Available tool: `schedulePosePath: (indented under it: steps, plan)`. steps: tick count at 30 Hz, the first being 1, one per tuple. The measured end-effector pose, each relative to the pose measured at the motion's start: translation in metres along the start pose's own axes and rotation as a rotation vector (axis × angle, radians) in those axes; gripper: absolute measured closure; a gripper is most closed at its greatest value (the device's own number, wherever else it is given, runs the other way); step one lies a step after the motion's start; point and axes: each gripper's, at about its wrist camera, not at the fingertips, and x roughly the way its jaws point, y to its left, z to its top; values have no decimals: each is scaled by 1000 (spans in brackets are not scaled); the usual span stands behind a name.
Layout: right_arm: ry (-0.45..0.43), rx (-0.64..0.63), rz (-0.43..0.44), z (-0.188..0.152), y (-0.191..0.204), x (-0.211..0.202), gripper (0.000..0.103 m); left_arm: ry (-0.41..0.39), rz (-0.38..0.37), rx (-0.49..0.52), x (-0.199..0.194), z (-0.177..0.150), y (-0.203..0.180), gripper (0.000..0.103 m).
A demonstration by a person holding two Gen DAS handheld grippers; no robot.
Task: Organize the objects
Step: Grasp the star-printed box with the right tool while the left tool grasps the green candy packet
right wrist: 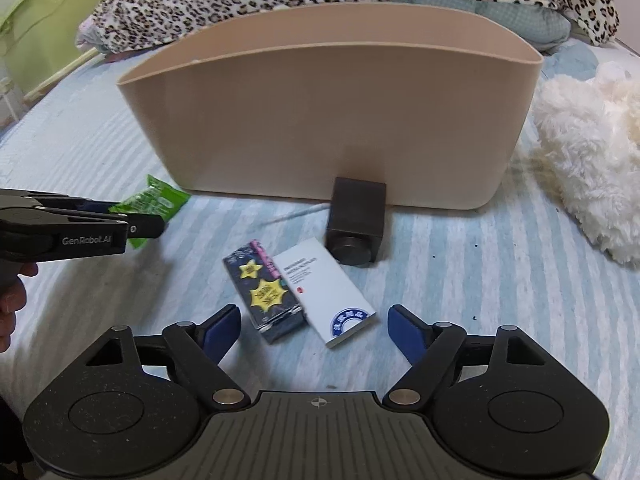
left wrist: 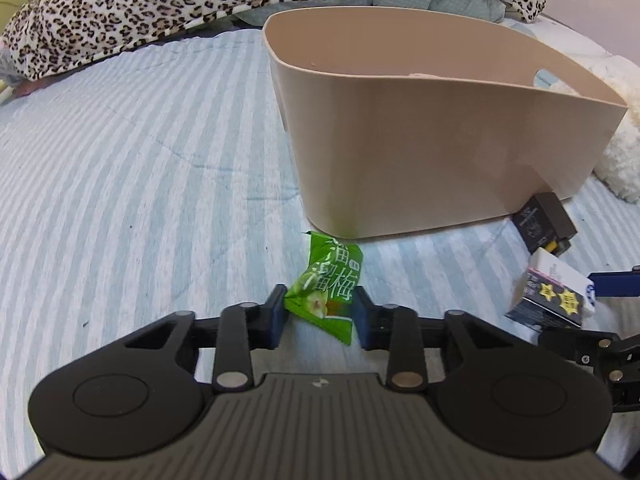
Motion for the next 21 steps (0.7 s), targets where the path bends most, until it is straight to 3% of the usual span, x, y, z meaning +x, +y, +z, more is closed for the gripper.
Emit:
schedulePosePath:
  steps: [8,10,14,15,19,21]
  plan:
    - [-45,-64,37,1,7,-8,38,24,0,53,-13,-13,-5,82]
    - [-51,-77,38,2,11,-11,38,18,16,29,-11,-13,-2,76]
    - [-83,-120,15,3,18,-17,38,-2,43,-10,-14,-9,7,40]
    - [-92,-127,15,4,18,-20,38,-12,48,-22,-17,-8,10,35]
    - [-96,-144,41,8,22,-24,39,-18,49,-67,-14,-2,22,31]
    - [-82,-161,49,10,27,-20,47,-21,48,-83,-10,3,25,33]
